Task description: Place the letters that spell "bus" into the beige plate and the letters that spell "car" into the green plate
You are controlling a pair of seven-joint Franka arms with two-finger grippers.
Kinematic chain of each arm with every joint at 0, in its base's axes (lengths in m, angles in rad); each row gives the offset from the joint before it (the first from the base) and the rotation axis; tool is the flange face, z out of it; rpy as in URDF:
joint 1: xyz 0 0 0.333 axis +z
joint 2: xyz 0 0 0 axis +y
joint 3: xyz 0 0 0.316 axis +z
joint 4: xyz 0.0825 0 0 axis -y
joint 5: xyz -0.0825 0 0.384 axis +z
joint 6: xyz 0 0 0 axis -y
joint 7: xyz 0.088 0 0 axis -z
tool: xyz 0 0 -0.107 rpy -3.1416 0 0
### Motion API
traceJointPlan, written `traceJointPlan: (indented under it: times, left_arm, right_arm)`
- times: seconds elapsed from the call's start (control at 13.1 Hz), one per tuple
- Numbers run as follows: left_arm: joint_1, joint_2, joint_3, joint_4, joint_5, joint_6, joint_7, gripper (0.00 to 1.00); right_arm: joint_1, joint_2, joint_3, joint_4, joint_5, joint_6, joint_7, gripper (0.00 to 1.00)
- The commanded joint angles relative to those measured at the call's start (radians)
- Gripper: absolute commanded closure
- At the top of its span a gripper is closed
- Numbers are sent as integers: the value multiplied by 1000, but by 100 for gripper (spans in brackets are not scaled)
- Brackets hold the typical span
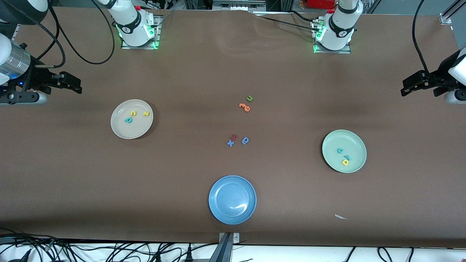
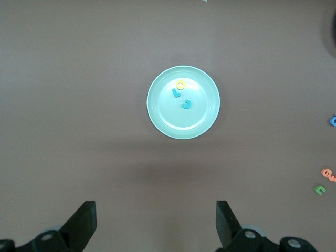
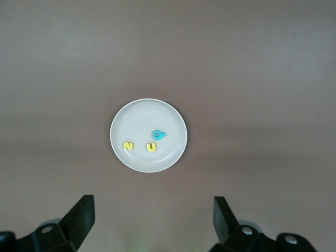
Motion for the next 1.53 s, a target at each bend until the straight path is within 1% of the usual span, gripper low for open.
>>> traceJointPlan:
  times: [0.0,0.84,1.15,1.45]
  left_arm:
    - [5,-16,-2,-10,-19,-5,21,0]
    - [5,-16,-3,-10,-19,-3,21,0]
    - [5,-16,-3,-10,-19,-3,21,0]
    - [5,-16,-3,-10,-17,-3,20,0]
  right_arm:
    - [15,35,-25,75,16,-8,-9,0]
    - [9,40,-31,81,21,-8,3,0]
    - [7,38,-31,107,9,-8,0,0]
    - [7,40,-30,109,-1,-36,4,0]
